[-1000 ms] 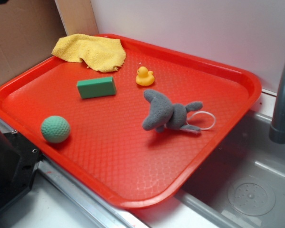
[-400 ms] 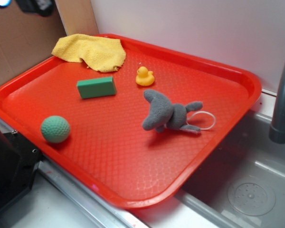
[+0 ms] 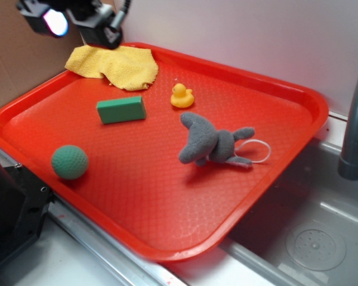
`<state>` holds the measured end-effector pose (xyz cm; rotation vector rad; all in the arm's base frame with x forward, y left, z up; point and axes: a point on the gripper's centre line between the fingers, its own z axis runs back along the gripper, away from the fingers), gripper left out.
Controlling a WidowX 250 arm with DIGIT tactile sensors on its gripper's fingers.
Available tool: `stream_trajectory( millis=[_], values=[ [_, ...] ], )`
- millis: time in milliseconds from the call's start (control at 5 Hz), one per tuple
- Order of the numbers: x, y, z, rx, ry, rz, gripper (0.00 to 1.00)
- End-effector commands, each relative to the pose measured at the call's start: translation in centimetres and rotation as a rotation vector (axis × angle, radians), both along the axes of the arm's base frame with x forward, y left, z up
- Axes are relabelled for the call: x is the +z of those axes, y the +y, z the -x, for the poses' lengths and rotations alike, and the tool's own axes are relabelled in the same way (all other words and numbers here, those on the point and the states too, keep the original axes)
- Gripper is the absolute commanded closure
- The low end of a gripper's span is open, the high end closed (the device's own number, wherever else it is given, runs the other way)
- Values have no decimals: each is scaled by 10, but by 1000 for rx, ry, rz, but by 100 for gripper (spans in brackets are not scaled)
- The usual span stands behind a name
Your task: Grab the yellow duck.
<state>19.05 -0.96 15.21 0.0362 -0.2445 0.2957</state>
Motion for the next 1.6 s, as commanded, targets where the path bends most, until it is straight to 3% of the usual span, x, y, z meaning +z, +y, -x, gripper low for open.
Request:
stream_trajectory(
  millis=[0, 400, 600, 800, 1200, 1400],
  values=[
    [-37, 18, -71, -8, -31, -18, 0],
    [-91, 12, -116, -113, 54, -36, 0],
    [-116, -2, -115, -191, 121, -30, 69],
    [-123, -7, -107, -186, 137, -34, 100],
    [-115, -11, -91, -173, 132, -39, 100],
    [-88, -5, -81, -160, 150, -85, 100]
  ],
)
